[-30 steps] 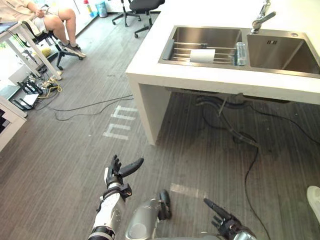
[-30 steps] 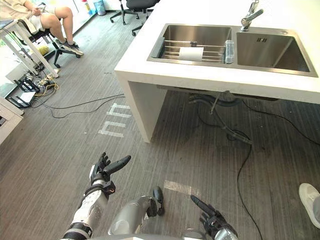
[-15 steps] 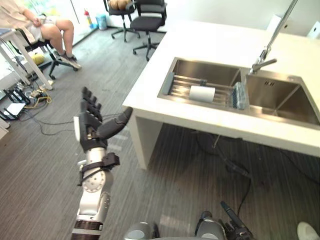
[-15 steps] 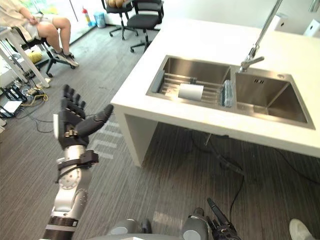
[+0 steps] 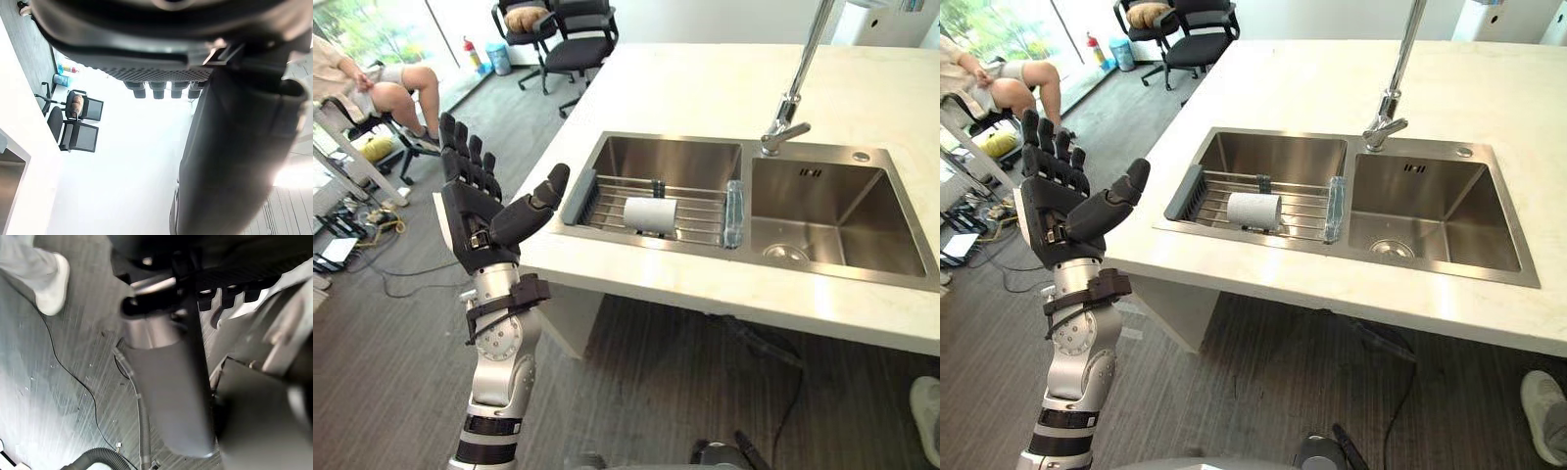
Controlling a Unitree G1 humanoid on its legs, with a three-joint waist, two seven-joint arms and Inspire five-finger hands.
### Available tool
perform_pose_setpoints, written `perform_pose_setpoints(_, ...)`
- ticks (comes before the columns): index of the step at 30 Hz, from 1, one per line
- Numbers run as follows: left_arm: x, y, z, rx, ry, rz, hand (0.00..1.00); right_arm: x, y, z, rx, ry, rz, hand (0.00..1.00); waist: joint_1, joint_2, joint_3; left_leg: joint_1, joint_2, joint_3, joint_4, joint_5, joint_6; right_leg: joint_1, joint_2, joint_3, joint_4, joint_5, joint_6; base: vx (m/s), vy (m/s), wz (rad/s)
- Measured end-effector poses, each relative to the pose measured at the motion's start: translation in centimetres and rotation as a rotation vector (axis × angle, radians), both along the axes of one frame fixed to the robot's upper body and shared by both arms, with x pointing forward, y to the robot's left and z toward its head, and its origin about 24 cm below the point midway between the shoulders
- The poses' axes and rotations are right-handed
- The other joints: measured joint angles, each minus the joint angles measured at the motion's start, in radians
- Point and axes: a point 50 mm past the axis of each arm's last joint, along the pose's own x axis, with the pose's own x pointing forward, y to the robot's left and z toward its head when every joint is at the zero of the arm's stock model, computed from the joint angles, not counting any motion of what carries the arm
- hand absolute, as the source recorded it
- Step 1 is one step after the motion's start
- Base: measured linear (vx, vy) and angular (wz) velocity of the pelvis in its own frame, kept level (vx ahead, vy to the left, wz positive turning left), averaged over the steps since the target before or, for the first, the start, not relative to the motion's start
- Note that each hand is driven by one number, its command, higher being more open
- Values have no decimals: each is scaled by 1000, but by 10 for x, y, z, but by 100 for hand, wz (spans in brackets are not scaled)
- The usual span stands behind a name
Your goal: Walk over to the sink, pick up the cup, carry it to the dishwasher, place the cup inside the dishwasher, then close the dishwasher door
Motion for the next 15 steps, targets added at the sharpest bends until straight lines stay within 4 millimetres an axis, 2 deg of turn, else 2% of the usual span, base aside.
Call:
perform_pose_setpoints(2,-2,-2,5,-37,-21,-44,100,1,-4,2,-18,2,71,100,3,-7,18,-58,-48,10,-119,-6,6,48,-21,5,-6,-18,8,142,15,-14)
perform_pose_setpoints(3,-4,-2,10,-51,-40,-59,100,2,-7,3,-34,2,101,100,10,-8,20,-70,-72,12,-197,26,5,48,-34,17,5,-28,21,187,69,-44)
perform_pose_setpoints(4,-6,-2,14,-64,-62,-72,100,1,-11,5,-48,3,119,100,19,-3,19,-75,-90,14,-273,128,2,43,-44,40,27,-45,34,191,130,-73)
perform_pose_setpoints(5,-10,-2,20,-81,-90,-91,100,-2,-16,6,-65,11,117,100,30,22,7,-72,-98,8,-316,371,15,38,-39,79,57,-75,60,300,187,-68)
perform_pose_setpoints(6,-12,-1,26,-82,-119,-114,100,0,-13,5,-67,10,111,100,23,15,-10,-52,-121,29,-329,323,29,33,-63,97,71,-90,76,285,183,-50)
perform_pose_setpoints(7,-14,-1,30,-77,-136,-122,100,1,-10,5,-64,10,108,100,19,7,-15,-47,-133,40,-352,323,29,19,-81,107,73,-92,81,267,163,-26)
perform_pose_setpoints(9,-16,-2,39,-71,-171,-165,100,5,-10,5,-92,4,100,100,7,14,-30,-25,-171,64,-478,325,30,-26,-112,124,59,-87,90,202,139,-10)
perform_pose_setpoints(12,-9,-9,34,-106,-132,-233,100,3,-7,4,-101,10,73,100,-8,27,-42,83,-186,62,-693,342,41,-15,-97,122,32,-74,116,166,67,-1)
perform_pose_setpoints(15,-1,-15,21,-104,-56,-260,100,2,-5,3,-103,9,36,100,-28,40,-55,106,-186,44,-768,370,38,-13,-82,107,21,-73,116,38,-28,14)
